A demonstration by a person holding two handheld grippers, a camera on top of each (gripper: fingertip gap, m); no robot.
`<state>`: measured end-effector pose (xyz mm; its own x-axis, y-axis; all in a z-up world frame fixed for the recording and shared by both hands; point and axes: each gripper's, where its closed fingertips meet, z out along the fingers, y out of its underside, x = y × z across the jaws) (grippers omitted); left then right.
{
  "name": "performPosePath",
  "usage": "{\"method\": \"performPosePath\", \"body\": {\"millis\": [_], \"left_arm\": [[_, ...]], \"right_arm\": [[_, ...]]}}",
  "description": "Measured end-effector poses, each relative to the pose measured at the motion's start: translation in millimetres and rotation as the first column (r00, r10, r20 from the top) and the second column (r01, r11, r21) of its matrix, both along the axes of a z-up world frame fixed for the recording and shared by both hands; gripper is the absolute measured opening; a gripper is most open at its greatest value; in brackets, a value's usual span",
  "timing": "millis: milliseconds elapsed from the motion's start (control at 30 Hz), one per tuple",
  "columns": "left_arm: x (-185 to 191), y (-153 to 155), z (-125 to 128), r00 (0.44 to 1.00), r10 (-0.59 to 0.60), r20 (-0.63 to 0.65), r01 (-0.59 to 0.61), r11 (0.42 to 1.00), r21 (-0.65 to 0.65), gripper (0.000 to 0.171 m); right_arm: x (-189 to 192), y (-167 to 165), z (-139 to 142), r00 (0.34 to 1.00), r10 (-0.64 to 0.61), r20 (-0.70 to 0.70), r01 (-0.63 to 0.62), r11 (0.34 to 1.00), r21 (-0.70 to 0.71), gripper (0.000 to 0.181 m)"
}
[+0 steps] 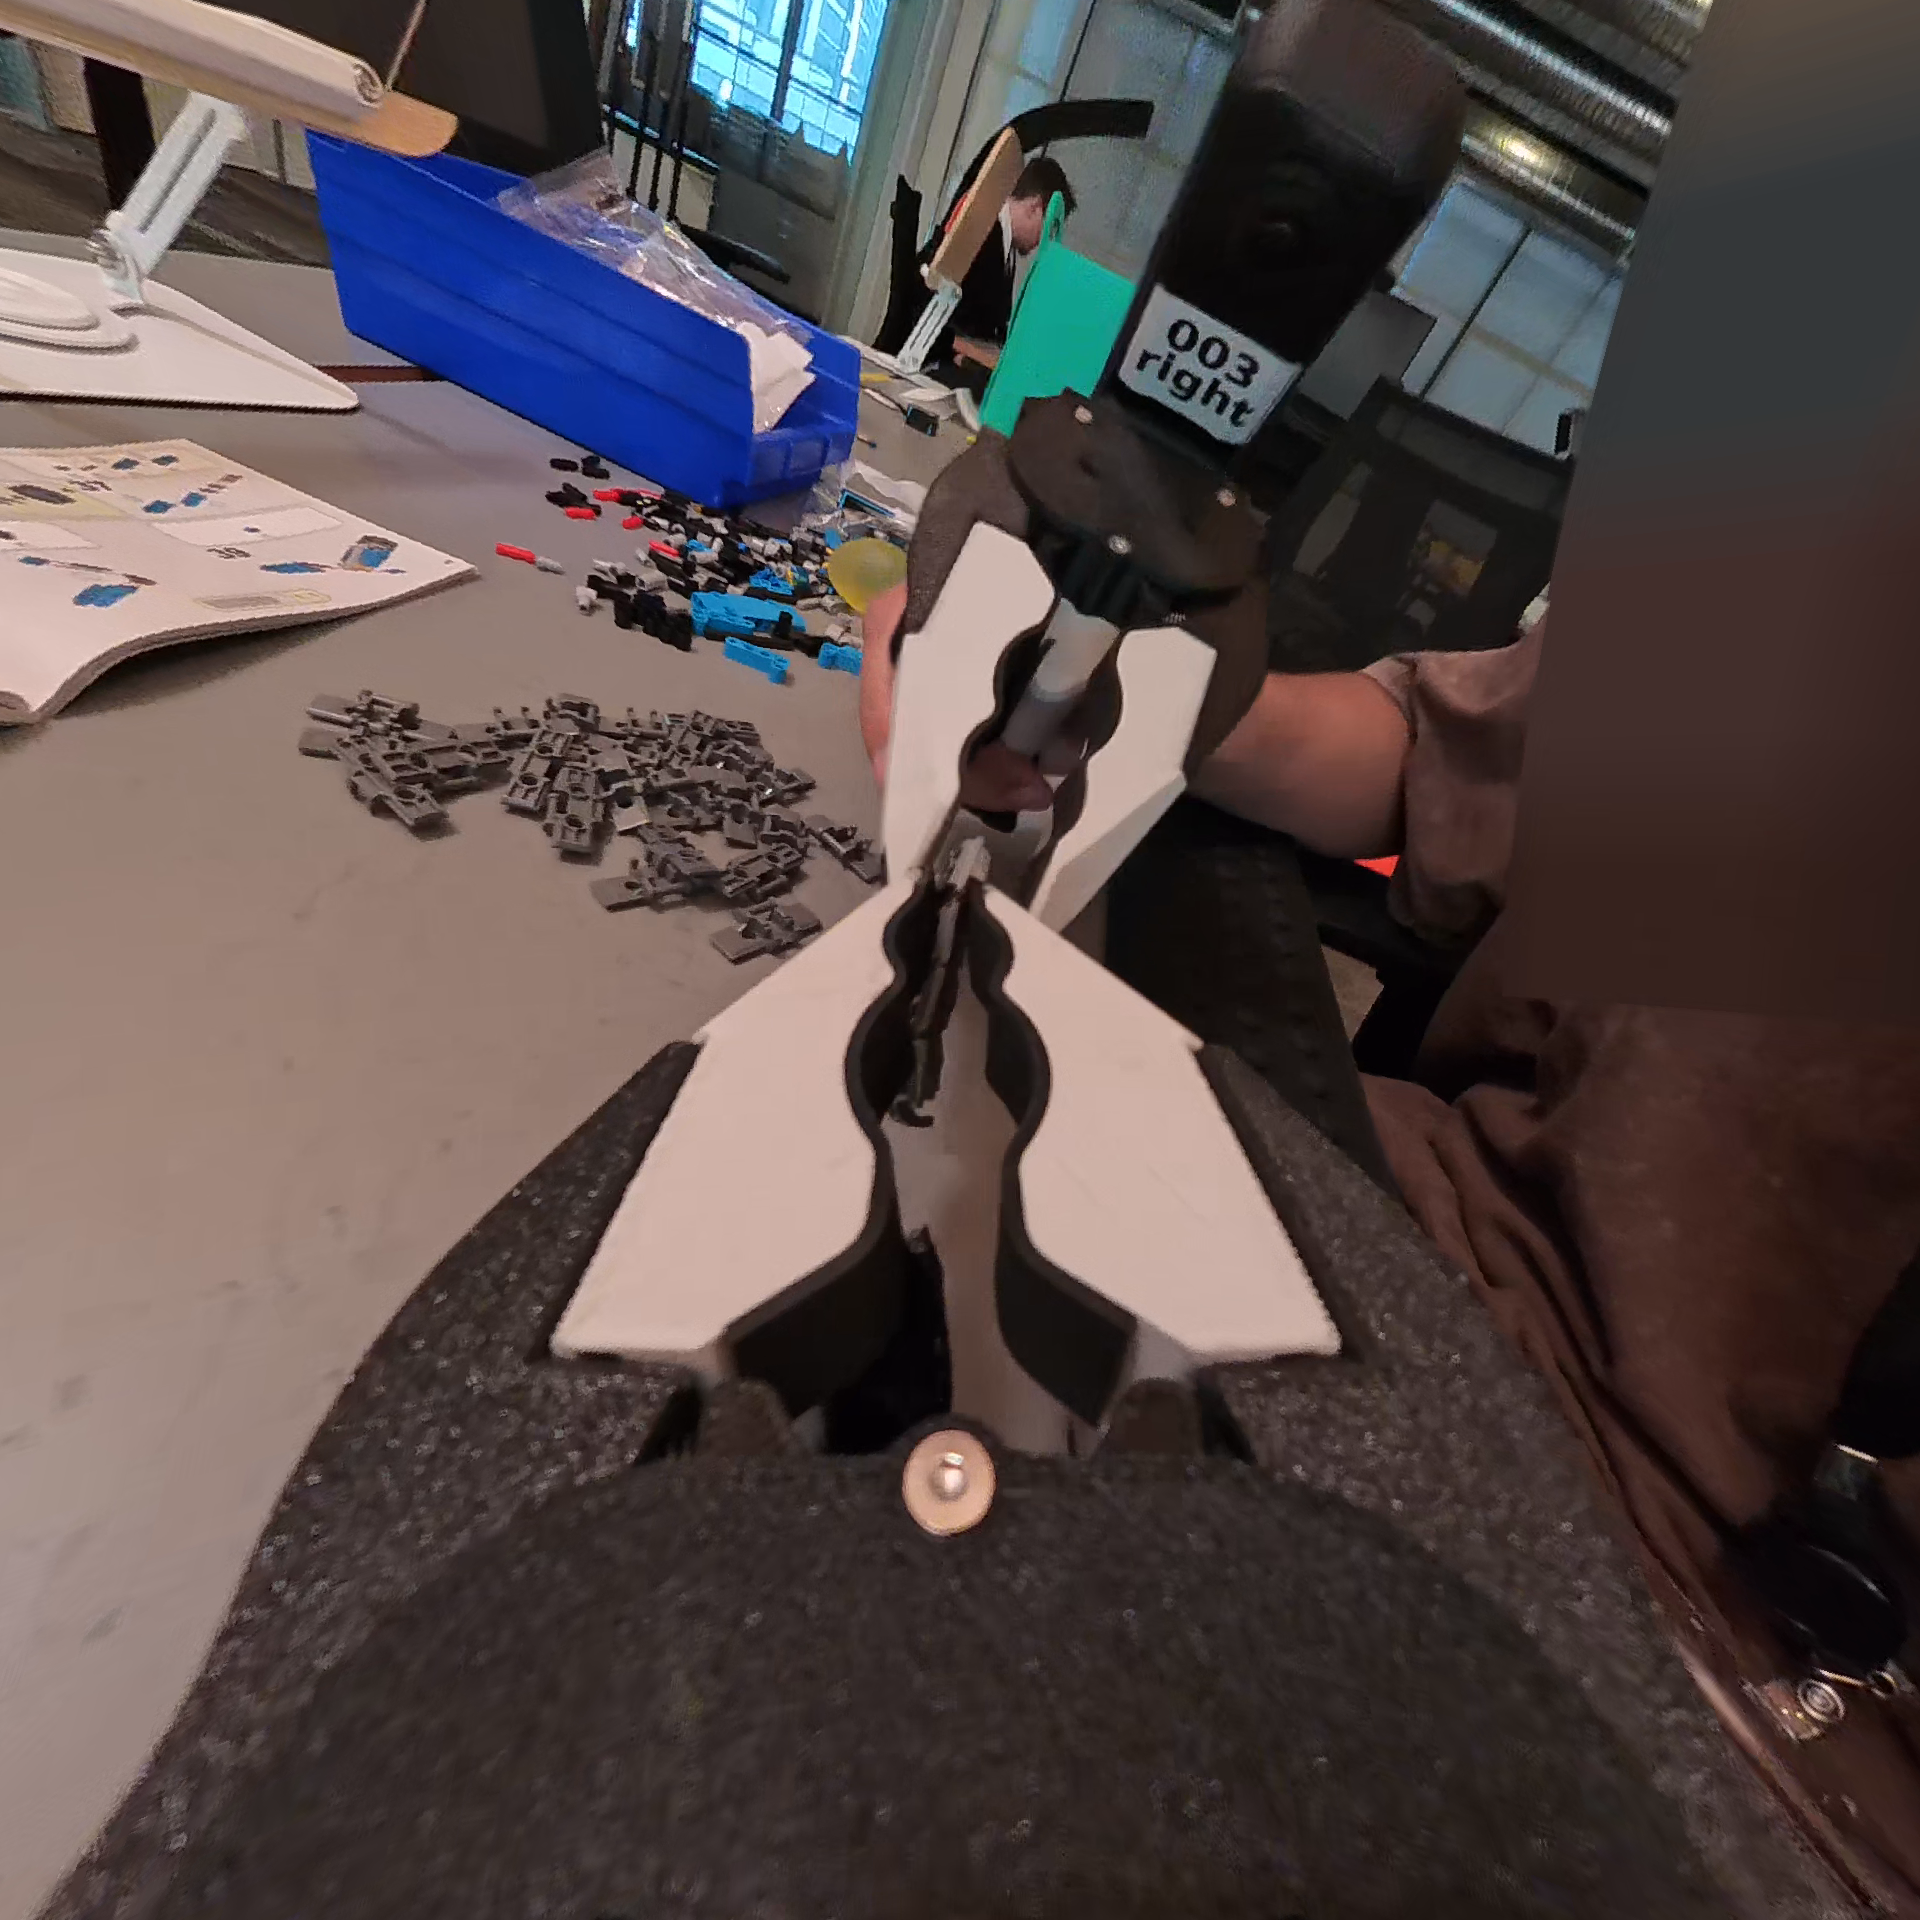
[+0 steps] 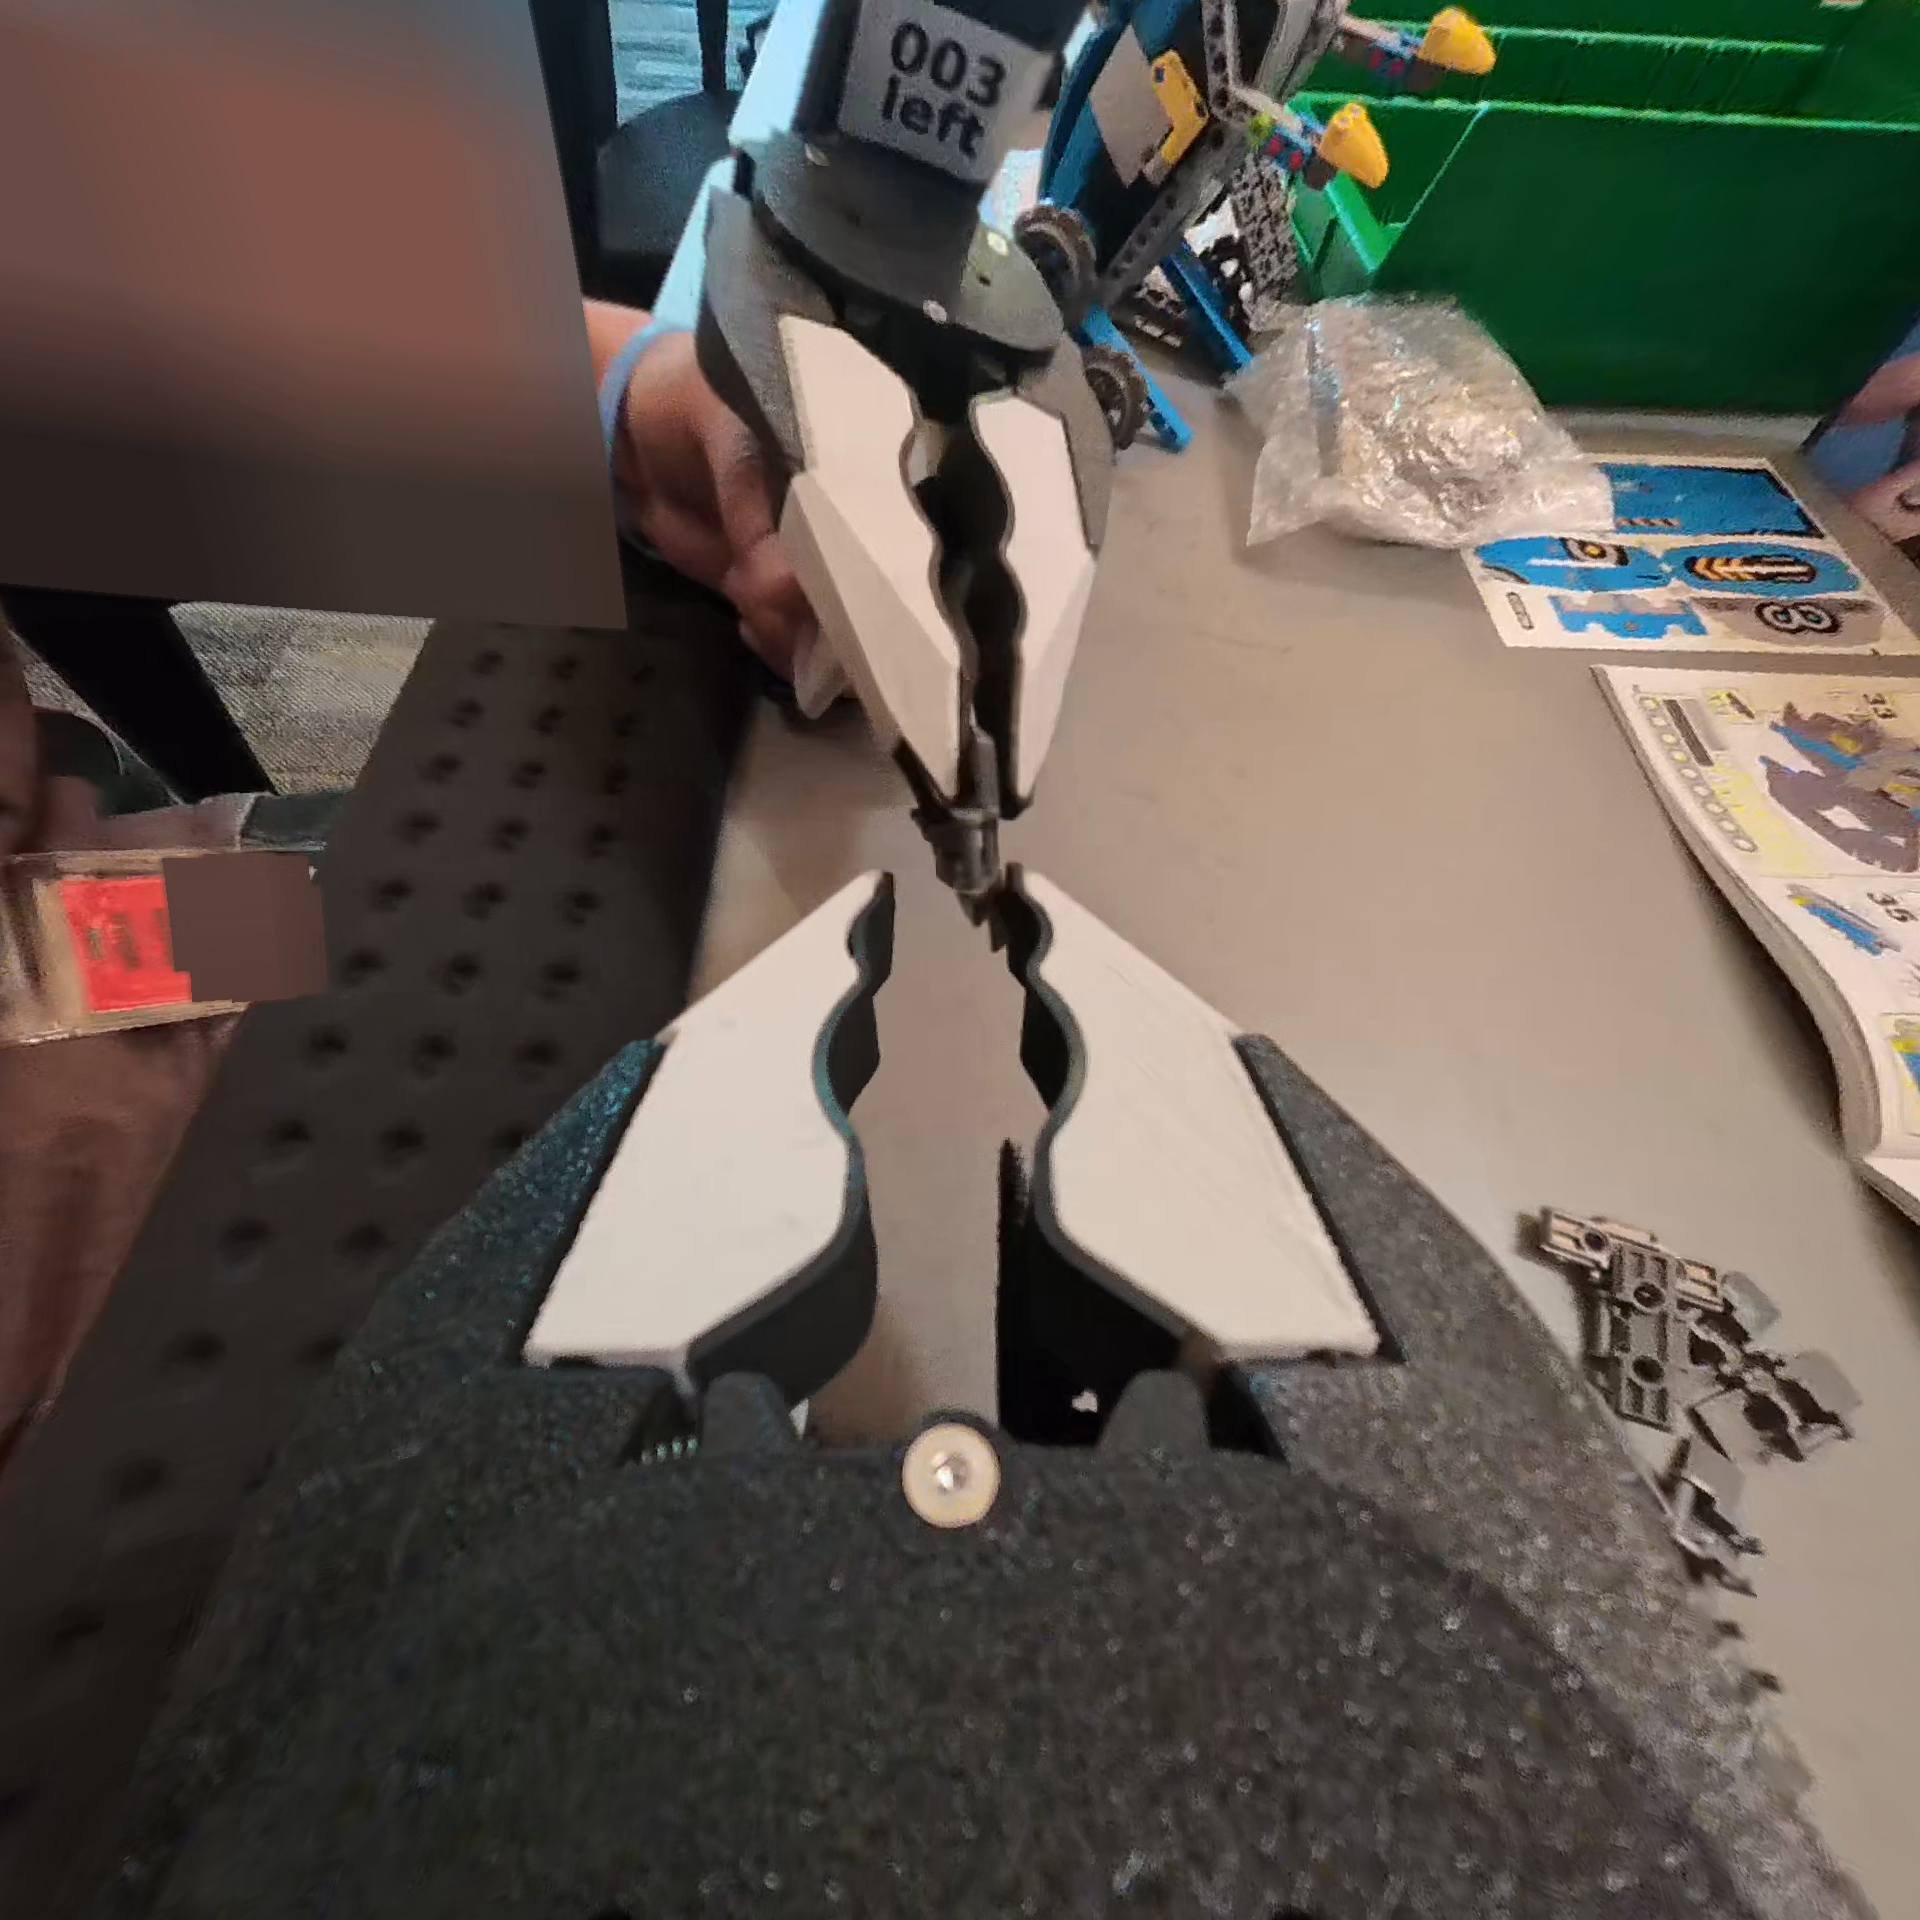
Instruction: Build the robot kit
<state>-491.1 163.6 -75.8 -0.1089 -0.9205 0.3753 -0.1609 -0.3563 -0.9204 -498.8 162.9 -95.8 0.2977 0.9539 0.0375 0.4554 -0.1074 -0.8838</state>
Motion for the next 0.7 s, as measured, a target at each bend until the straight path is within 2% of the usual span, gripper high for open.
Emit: {"method": "performPosePath", "body": {"millis": [233,367,467,567,700], "left_arm": [[0.2,-5.3,6.0,0.999,-0.029,0.036,0.030,0.999,-0.019,0.005],[0.6,-8.2,6.5,0.998,-0.042,0.045,0.043,0.999,-0.007,0.006],[-1.1,-14.5,8.5,0.995,-0.081,0.058,0.081,0.997,0.001,0.012],[0.5,-26.2,4.6,0.990,-0.134,0.032,0.134,0.991,0.019,0.020],[-0.4,-26.3,7.2,0.990,-0.131,0.049,0.130,0.991,0.029,0.011]], "right_arm": [[-5.6,1.0,-2.1,1.000,-0.014,0.008,0.014,1.000,0.022,0.010],[-5.7,-5.2,-1.7,0.999,0.029,-0.044,-0.033,0.994,-0.107,0.008],[-8.1,-14.7,0.7,0.991,0.073,-0.114,-0.099,0.965,-0.241,0.006],[-8.5,-19.4,3.8,0.984,0.094,-0.153,-0.135,0.949,-0.284,0.006],[-9.9,-23.9,8.2,0.975,0.118,-0.188,-0.172,0.938,-0.302,0.006]]}}
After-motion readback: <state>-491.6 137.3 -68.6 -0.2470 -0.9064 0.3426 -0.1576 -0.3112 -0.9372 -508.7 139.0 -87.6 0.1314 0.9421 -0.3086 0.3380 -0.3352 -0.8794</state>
